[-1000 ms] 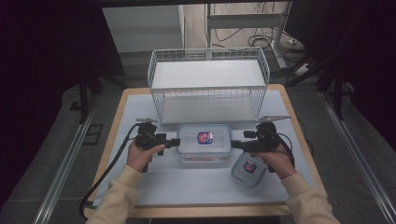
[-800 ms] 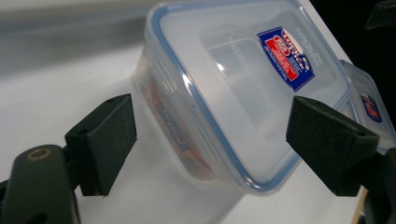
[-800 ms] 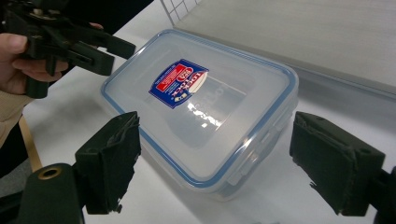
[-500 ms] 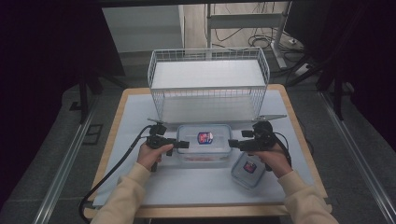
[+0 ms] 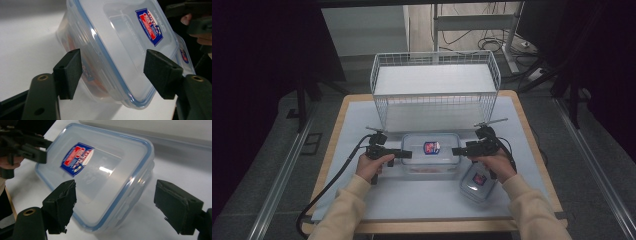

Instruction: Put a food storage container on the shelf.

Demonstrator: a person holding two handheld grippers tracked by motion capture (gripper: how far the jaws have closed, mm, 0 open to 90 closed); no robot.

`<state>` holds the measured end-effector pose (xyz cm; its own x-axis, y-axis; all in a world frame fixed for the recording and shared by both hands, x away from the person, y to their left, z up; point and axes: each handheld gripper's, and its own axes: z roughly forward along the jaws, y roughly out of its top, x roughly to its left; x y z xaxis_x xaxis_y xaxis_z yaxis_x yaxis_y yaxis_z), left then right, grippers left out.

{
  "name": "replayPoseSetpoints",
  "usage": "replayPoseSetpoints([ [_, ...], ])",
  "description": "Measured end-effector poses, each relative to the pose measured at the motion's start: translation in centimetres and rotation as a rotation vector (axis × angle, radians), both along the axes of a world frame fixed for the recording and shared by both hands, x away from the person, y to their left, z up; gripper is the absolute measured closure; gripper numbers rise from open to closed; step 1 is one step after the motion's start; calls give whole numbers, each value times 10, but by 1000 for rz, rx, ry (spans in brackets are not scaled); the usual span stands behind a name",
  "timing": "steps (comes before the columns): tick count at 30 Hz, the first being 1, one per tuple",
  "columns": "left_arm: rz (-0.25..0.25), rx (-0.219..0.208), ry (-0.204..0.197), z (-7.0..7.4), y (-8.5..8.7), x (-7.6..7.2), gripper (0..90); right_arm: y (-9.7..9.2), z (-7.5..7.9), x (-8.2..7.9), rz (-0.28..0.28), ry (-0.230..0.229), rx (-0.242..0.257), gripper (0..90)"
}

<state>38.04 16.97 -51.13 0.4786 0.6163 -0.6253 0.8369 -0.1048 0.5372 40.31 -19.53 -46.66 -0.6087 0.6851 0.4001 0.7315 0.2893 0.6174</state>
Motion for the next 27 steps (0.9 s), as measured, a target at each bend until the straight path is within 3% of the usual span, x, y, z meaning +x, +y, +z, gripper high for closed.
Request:
replayPoseSetpoints([
  [8, -30, -40, 56, -8, -4, 6, 223, 4, -7, 14, 13, 82, 21, 173],
  [22, -20, -43, 51, -6, -2, 5, 265, 10, -20, 21, 24, 202, 26, 209],
  [23, -20, -43, 51, -6, -2, 5, 265, 12, -22, 22, 29, 228, 38, 207],
  [27, -17, -44, 50, -6, -2, 5, 266, 12, -23, 24, 17, 248, 49, 214],
])
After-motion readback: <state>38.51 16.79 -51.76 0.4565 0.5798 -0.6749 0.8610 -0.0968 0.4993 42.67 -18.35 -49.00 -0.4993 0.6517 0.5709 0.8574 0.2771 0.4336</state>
